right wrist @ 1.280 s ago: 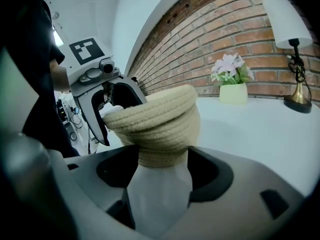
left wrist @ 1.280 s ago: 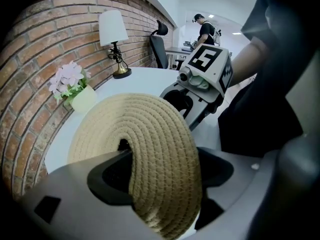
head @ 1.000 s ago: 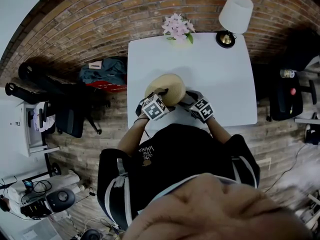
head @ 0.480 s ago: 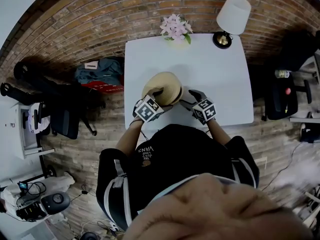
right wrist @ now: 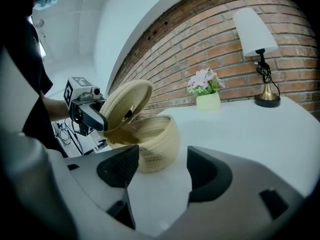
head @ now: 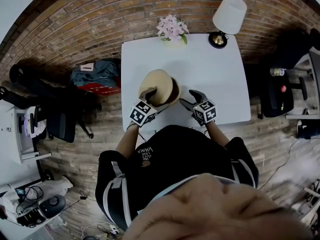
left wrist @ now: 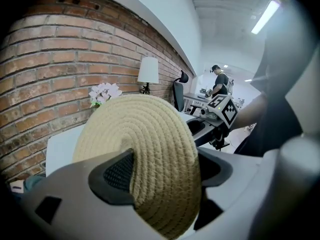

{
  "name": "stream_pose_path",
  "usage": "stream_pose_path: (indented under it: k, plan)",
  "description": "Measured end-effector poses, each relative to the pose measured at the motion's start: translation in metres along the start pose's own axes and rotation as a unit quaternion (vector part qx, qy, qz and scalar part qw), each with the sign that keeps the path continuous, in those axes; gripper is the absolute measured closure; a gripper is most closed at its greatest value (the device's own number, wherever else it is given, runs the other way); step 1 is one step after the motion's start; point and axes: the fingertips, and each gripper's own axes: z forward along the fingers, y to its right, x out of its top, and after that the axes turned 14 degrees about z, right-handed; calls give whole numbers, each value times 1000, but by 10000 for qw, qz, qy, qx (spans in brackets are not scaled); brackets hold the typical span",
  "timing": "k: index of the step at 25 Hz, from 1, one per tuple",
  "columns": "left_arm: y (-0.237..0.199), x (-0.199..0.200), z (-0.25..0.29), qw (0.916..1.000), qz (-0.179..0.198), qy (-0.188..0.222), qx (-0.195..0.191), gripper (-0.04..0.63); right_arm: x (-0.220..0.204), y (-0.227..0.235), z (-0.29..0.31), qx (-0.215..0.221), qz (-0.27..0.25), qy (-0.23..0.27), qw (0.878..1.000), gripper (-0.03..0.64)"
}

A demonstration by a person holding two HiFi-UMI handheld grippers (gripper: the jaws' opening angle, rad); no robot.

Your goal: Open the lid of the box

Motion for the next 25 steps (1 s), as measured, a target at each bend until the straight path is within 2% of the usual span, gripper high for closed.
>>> stream_pose_path:
  k: [6, 11, 14, 18, 25]
  plan:
    - [-9, 3, -12, 9992, -44, 297, 256, 225, 14, -6, -4, -107, -81, 295, 9995, 327]
    - [-15, 9, -28, 9965, 50, 668, 509, 225, 21, -9, -6, -205, -149, 432, 9987, 412]
    - [-17, 8, -36, 9951, 177, 740, 632, 225, 28, -14, -8, -243, -155, 491, 9984, 458]
    - [-18, 8, -46, 9936, 74, 864, 721, 225, 38, -19, -9, -300, -257, 616, 9973, 547]
    - [-22, 14, -63, 9864, 94, 1266, 1041, 225, 58, -28, -13, -367, -419, 897, 9944, 595]
